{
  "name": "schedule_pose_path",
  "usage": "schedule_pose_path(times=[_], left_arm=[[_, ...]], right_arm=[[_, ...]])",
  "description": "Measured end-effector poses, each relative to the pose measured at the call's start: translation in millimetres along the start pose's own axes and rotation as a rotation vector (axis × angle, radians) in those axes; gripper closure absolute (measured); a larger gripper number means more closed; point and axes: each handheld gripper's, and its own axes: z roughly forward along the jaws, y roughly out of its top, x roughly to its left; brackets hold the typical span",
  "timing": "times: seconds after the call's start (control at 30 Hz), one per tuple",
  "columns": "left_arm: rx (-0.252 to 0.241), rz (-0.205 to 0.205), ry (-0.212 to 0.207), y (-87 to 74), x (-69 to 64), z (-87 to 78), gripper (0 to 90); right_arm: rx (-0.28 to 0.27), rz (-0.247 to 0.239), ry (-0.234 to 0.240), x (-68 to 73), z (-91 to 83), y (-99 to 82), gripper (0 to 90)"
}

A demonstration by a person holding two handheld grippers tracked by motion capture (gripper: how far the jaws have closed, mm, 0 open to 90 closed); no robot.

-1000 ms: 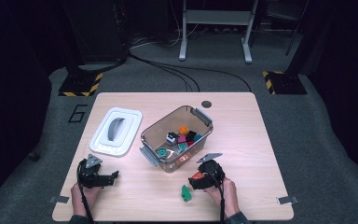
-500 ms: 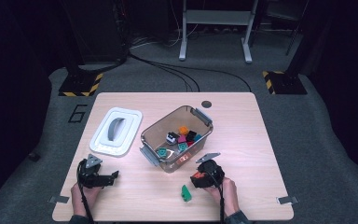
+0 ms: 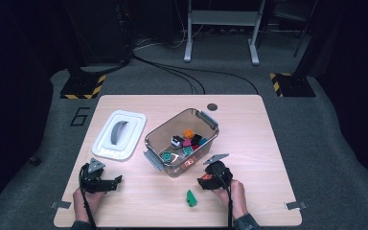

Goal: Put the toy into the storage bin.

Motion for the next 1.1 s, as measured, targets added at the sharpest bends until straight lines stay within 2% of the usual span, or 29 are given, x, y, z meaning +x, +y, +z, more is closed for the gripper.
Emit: schedule_pose_path(times=[0.37, 0.73, 0.83, 1.1], left_arm=[[-0.008, 0.0, 0.003, -0.3, -0.1, 0.6, 6.3], [-0.006, 0.001, 0.003, -0.2, 0.0, 0.4, 6.3], [0.01, 0.011, -0.003, 0.2, 0.8, -0.6, 6.3], [0.009, 0.013, -0.003, 0.2, 0.8, -0.7, 6.4]], right_arm=[[-0.057, 0.053, 0.009, -20.6, -19.0, 5.1, 42.6], [-0.106, 0.092, -0.04, -58.2, -35.0, 23.5, 42.6], [-0.104, 0.104, -0.054, -65.8, -38.3, 28.9, 42.7], [-0.105, 0.118, -0.09, -85.1, -47.6, 42.9, 42.7]])
